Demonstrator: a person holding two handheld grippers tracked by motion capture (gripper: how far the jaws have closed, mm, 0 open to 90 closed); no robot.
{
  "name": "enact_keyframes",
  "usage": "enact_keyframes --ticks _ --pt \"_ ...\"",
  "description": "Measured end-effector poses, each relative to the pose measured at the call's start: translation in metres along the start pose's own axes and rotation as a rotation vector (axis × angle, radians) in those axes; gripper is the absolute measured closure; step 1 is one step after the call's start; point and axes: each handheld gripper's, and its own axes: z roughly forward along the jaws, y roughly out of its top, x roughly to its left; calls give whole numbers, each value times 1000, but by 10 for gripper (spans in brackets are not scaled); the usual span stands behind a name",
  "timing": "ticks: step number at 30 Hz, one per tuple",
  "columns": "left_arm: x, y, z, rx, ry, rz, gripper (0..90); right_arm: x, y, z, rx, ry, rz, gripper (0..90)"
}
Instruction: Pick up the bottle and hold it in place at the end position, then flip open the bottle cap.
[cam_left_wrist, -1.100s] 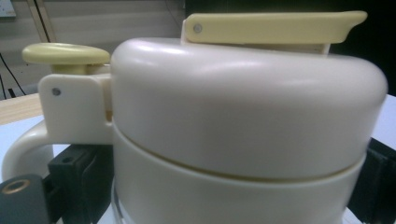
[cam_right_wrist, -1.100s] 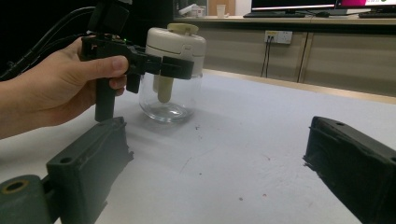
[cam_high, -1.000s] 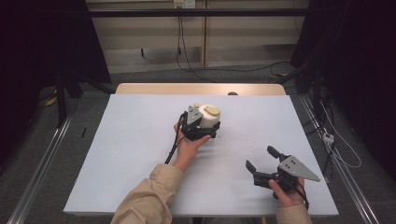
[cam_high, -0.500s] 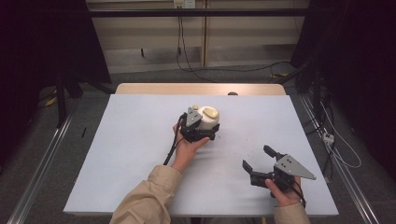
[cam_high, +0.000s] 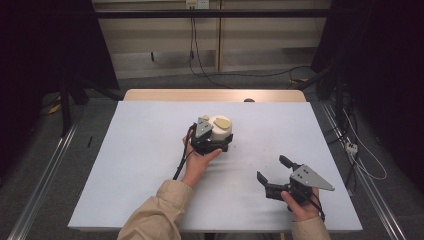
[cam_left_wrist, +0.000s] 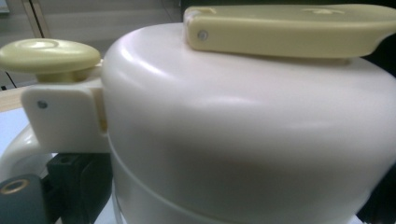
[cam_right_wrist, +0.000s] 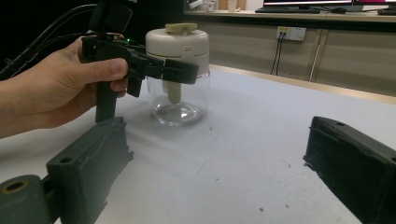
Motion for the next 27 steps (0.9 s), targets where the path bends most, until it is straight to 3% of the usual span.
enact_keyframes --ticks 9,27 --pt "1 -2 -2 -10 1 -15 58 0 3 5 6 4 1 51" --pt "1 -4 -2 -22 5 -10 57 7 17 35 88 57 3 45"
